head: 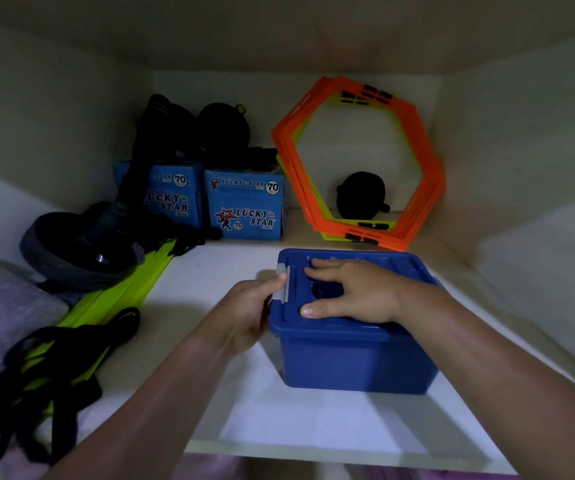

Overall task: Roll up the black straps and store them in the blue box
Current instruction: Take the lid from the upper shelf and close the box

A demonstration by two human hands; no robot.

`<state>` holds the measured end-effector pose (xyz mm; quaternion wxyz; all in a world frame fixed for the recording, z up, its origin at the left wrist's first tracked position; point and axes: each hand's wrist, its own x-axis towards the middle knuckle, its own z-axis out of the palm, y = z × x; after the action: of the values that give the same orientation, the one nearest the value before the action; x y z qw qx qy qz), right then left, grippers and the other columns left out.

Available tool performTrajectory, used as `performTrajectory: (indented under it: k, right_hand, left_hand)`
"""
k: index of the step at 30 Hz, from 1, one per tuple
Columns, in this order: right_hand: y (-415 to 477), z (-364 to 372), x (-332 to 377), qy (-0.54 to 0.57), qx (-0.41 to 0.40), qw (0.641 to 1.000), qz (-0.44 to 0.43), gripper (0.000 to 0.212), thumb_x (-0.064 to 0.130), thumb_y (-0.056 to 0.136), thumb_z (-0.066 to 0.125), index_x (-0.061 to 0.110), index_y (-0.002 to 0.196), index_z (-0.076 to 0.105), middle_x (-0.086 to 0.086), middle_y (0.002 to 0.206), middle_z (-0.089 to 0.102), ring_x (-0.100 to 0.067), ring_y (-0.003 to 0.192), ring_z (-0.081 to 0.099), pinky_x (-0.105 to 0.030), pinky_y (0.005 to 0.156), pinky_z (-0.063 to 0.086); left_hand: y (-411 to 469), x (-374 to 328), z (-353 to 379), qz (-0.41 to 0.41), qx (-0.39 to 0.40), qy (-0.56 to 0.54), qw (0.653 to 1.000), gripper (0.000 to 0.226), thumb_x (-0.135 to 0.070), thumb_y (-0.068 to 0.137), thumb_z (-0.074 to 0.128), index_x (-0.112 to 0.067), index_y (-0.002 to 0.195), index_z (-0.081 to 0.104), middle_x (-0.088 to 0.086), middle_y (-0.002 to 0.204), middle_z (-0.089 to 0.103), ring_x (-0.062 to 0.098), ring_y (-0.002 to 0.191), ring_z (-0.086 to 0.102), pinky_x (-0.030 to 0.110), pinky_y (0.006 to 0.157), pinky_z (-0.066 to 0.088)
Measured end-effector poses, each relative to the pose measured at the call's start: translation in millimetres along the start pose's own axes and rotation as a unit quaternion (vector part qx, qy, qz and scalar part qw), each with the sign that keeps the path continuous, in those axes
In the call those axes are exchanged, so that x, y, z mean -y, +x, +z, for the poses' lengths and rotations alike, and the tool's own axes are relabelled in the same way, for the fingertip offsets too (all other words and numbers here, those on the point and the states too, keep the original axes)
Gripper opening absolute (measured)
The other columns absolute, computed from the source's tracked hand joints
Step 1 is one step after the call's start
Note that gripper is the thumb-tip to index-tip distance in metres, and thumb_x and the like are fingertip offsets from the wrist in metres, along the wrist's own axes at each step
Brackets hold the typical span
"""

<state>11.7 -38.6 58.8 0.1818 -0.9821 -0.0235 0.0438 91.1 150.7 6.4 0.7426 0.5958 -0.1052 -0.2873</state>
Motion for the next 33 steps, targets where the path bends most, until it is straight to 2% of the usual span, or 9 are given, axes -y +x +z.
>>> performTrajectory:
  k: [5, 14, 18, 20, 22, 24, 27, 30, 33]
  right_hand:
    - [0, -1, -3, -0.007, 0.007, 1.0, -0.01, 0.097, 0.078, 0.074, 0.062, 0.038, 0.156, 0.029, 0.018, 0.167, 0.013, -0.013, 0.156, 0.01, -0.043, 0.126, 0.012]
    - [-1, -6, 0, -0.04, 0.002, 0.999, -0.02, 0.097, 0.08, 0.076, 0.059, 0.035, 0.157, 0.03, 0.014, 0.168, 0.017, -0.015, 0.155, 0.016, -0.042, 0.125, 0.018]
    - [-1, -4, -1, -0.06, -0.01, 0.998, -0.027, 0.097, 0.082, 0.076, 0.054, 0.034, 0.157, 0.03, 0.011, 0.168, 0.018, -0.016, 0.154, 0.018, -0.045, 0.124, 0.021]
    - [-3, -5, -2, -0.064, -0.02, 0.997, -0.034, 0.096, 0.082, 0.076, 0.054, 0.034, 0.156, 0.031, 0.011, 0.167, 0.021, -0.016, 0.154, 0.019, -0.045, 0.123, 0.022]
    - [-7, -8, -5, -0.056, -0.039, 0.997, -0.042, 0.094, 0.082, 0.076, 0.054, 0.033, 0.155, 0.034, 0.011, 0.165, 0.027, -0.015, 0.152, 0.024, -0.042, 0.123, 0.025]
    - [-14, -15, -10, -0.043, -0.064, 0.996, -0.049, 0.093, 0.083, 0.075, 0.054, 0.032, 0.152, 0.041, 0.011, 0.161, 0.037, -0.015, 0.148, 0.033, -0.04, 0.12, 0.031]
    - [-34, -32, -26, -0.042, -0.128, 0.989, -0.053, 0.081, 0.079, 0.078, 0.056, 0.031, 0.144, 0.053, 0.009, 0.151, 0.052, -0.017, 0.14, 0.046, -0.035, 0.113, 0.038]
    - [-60, -51, -53, -0.021, -0.201, 0.979, -0.023, 0.06, 0.06, 0.089, 0.061, 0.026, 0.138, 0.061, 0.009, 0.142, 0.06, -0.014, 0.134, 0.052, -0.022, 0.097, 0.036]
    - [-74, -53, -97, 0.058, -0.255, 0.964, 0.051, 0.037, 0.044, 0.096, 0.06, 0.022, 0.123, 0.071, 0.004, 0.128, 0.07, -0.016, 0.121, 0.062, -0.025, 0.095, 0.042]
  left_hand:
    - [-4, 5, 4, 0.018, -0.015, 0.005, 1.0, 0.041, -0.033, 0.099, 0.06, 0.001, 0.121, 0.07, 0.023, 0.116, 0.074, 0.042, 0.112, 0.069, 0.053, 0.105, 0.051]
    - [-8, 3, 10, 0.007, -0.038, 0.009, 0.999, 0.039, -0.035, 0.097, 0.064, -0.005, 0.121, 0.071, 0.019, 0.115, 0.076, 0.037, 0.111, 0.071, 0.049, 0.103, 0.053]
    - [-8, 2, 13, 0.009, -0.062, 0.016, 0.998, 0.037, -0.035, 0.094, 0.067, -0.007, 0.118, 0.073, 0.019, 0.114, 0.076, 0.04, 0.113, 0.069, 0.055, 0.107, 0.049]
    - [-11, -2, 16, 0.025, -0.089, 0.041, 0.995, 0.027, -0.033, 0.094, 0.068, -0.011, 0.107, 0.075, 0.014, 0.103, 0.079, 0.039, 0.104, 0.071, 0.052, 0.098, 0.054]
    - [-11, -8, 17, 0.057, -0.131, 0.094, 0.985, 0.018, -0.027, 0.092, 0.07, -0.013, 0.103, 0.073, 0.01, 0.095, 0.078, 0.031, 0.087, 0.069, 0.039, 0.075, 0.057]
    - [-8, -15, 17, 0.074, -0.151, 0.169, 0.971, 0.025, -0.026, 0.091, 0.071, -0.013, 0.112, 0.068, 0.012, 0.108, 0.071, 0.024, 0.086, 0.064, 0.031, 0.064, 0.05]
    - [-3, -29, 16, 0.096, -0.172, 0.305, 0.932, 0.041, -0.036, 0.087, 0.075, -0.015, 0.12, 0.064, 0.007, 0.111, 0.066, 0.019, 0.093, 0.063, 0.032, 0.069, 0.051]
    - [-2, -44, 28, 0.171, -0.22, 0.482, 0.831, 0.048, -0.044, 0.086, 0.074, -0.02, 0.126, 0.063, 0.005, 0.123, 0.062, 0.023, 0.114, 0.059, 0.036, 0.093, 0.048]
    - [-10, -47, 63, 0.251, -0.18, 0.588, 0.748, 0.048, -0.048, 0.089, 0.068, -0.022, 0.129, 0.063, 0.001, 0.128, 0.057, 0.024, 0.128, 0.046, 0.03, 0.096, 0.035]
